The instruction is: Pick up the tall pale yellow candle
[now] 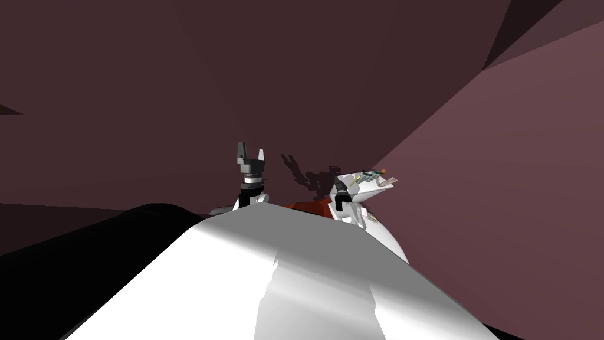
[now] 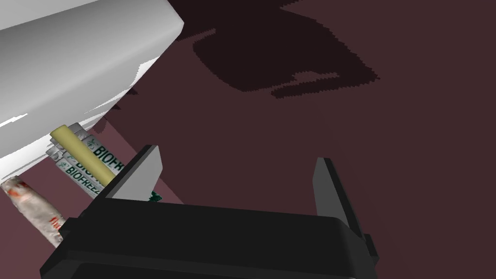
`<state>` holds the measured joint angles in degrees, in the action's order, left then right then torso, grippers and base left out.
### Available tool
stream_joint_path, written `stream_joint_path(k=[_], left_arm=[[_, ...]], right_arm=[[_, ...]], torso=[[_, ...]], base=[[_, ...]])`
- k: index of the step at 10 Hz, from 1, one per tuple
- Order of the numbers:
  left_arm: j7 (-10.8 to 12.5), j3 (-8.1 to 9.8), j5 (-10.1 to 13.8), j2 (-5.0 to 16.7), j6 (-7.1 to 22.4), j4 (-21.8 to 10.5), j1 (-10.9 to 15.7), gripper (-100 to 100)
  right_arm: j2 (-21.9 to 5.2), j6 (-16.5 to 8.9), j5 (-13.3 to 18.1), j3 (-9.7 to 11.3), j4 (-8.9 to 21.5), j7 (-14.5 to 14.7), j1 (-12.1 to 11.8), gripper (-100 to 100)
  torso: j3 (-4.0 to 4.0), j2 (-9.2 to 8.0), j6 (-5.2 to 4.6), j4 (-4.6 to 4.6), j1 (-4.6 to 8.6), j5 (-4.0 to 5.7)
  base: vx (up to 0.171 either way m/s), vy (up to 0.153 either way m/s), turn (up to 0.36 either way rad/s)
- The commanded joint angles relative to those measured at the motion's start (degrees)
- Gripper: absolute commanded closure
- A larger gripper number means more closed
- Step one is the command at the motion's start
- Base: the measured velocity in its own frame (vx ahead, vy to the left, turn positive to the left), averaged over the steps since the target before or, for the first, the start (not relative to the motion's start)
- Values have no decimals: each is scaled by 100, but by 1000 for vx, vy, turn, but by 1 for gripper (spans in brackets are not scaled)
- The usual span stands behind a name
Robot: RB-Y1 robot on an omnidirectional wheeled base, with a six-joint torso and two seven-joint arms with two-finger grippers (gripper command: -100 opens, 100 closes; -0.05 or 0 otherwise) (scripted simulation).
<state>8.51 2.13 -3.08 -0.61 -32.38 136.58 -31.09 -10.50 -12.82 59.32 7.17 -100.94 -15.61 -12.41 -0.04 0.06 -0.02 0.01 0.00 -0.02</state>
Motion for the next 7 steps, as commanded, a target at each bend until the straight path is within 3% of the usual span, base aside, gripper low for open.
stream_joint_path(k=[1,2,5,7], left_arm=[[0,0,0,0,0,0,0,0],[0,0,0,0,0,0,0,0],[0,0,0,0,0,0,0,0],[0,0,0,0,0,0,0,0]], right_arm=[[-11,-92,233,9,86,-36,31,-100],[-34,-282,442,60,238,-83,109,-100],[-58,-464,817,109,384,-129,186,-100],[-112,-800,1236,204,659,-213,334,-100]], torso=[[0,0,0,0,0,0],[1,-1,1,0,1,0],[0,0,0,0,4,1],[0,0,0,0,5,1]], base=[[13,7,-24],[16,3,-44],[15,-1,-40],[19,-8,-83]])
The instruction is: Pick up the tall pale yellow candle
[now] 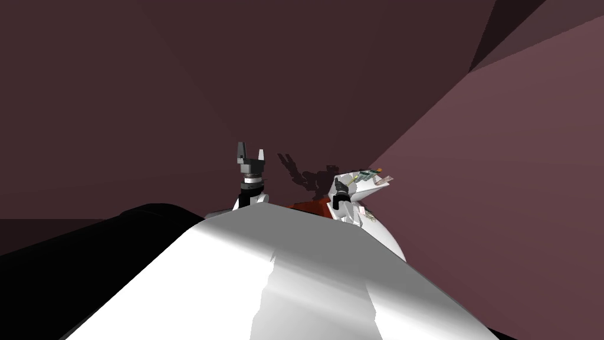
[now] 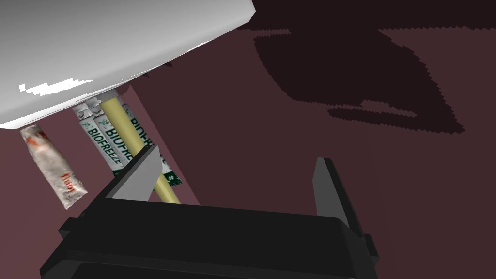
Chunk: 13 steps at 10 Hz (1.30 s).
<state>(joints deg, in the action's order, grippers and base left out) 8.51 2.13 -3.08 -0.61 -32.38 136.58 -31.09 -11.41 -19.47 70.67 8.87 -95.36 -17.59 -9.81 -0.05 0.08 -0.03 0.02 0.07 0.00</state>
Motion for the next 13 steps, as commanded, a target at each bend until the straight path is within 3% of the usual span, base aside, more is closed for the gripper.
stream_joint_path(k=[1,3,4,6,13], left_arm=[[0,0,0,0,0,0,0,0],[0,0,0,0,0,0,0,0],[0,0,0,0,0,0,0,0],[0,0,0,0,0,0,0,0],[0,0,0,0,0,0,0,0]], right_arm=[[-21,-135,230,35,101,-15,73,-100],[-82,-435,632,122,346,-91,209,-100],[-82,-435,732,122,346,-91,209,-100],[-151,-696,1099,200,557,-157,329,-100],[-358,-1214,2075,360,959,-292,570,-100]], torso=[[0,0,0,0,0,0],[1,-1,1,0,0,0],[0,0,0,0,2,0],[1,-2,1,0,0,0],[2,-3,1,-1,1,0]], base=[[18,-8,-26],[19,-13,-68],[16,-11,-39],[18,-12,-63],[17,-13,-52]])
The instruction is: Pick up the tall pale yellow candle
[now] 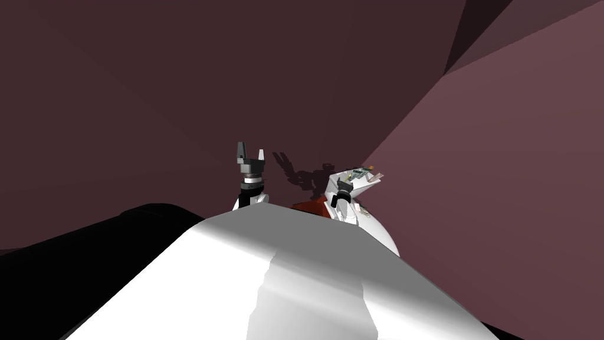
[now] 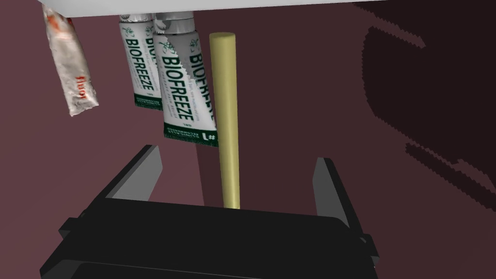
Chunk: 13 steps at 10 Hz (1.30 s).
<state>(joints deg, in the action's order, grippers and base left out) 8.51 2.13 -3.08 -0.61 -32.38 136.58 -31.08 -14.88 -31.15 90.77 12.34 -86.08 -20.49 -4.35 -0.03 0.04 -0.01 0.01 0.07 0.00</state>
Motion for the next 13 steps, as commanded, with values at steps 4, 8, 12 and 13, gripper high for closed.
stream_joint_path(k=[4,8,12,13], left_arm=[[0,0,0,0,0,0,0,0],[0,0,0,0,0,0,0,0],[0,0,0,0,0,0,0,0],[0,0,0,0,0,0,0,0]], right_arm=[[3,214,-173,-272,347,276,299,-100],[3,425,-505,-433,420,766,299,-100],[38,923,-1124,-880,779,1419,551,-100],[38,923,-1124,-880,779,1572,551,-100]], torso=[[3,-5,1,-1,-4,-1],[5,-9,1,-2,-11,-3],[6,-10,1,-2,-19,-4],[5,-8,1,-2,-11,-3]], base=[[4,9,-19],[-7,27,-5],[-9,37,-12],[0,0,0]])
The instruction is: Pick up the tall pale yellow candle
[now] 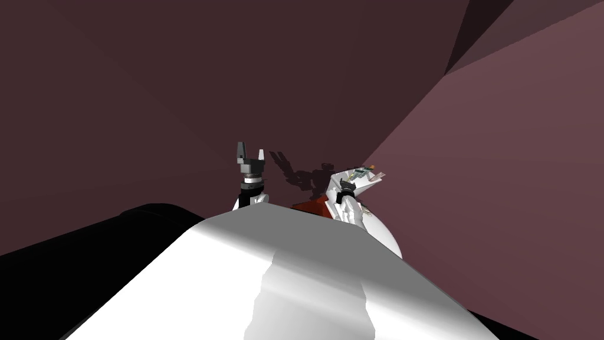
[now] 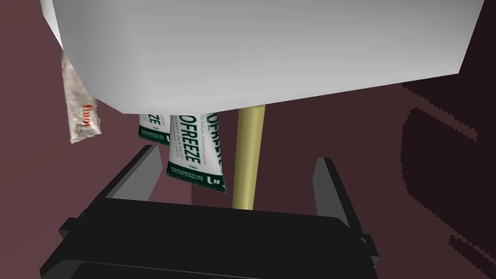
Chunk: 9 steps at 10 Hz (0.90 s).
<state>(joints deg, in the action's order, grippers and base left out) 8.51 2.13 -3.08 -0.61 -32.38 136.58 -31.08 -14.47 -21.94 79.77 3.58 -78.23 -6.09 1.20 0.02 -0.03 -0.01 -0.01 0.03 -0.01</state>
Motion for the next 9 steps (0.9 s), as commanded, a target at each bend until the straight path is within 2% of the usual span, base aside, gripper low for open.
stream_joint_path(k=[1,2,3,5,6,7,8,9], left_arm=[[0,0,0,0,0,0,0,0],[0,0,0,0,0,0,0,0],[0,0,0,0,0,0,0,0],[0,0,0,0,0,0,0,0],[0,0,0,0,0,0,0,0],[0,0,0,0,0,0,0,0],[0,0,0,0,0,0,0,0],[0,0,0,-1,0,0,0,0]], right_arm=[[-2,3,-24,-5,-6,174,-4,-100],[33,289,-302,-289,283,400,248,-100],[33,413,-416,-435,353,513,248,-100],[33,501,-643,-452,353,808,248,-100],[33,501,-643,-452,353,978,248,-100],[69,788,-906,-737,634,1138,500,-100],[69,928,-1031,-900,713,1272,500,-100],[69,998,-1177,-900,713,1415,500,-100]], torso=[[0,0,0,0,0,0],[0,0,0,0,2,1],[1,-2,0,0,-12,-2],[1,-1,0,0,-14,-3],[1,-1,0,0,-7,-2],[0,0,0,0,-1,0],[0,-1,1,0,-17,-3],[2,-4,0,0,-21,-5]], base=[[0,-7,0],[-13,42,-28],[-8,56,-25],[-6,25,2],[0,0,0],[-11,54,-25],[-16,65,-22],[-9,28,-7]])
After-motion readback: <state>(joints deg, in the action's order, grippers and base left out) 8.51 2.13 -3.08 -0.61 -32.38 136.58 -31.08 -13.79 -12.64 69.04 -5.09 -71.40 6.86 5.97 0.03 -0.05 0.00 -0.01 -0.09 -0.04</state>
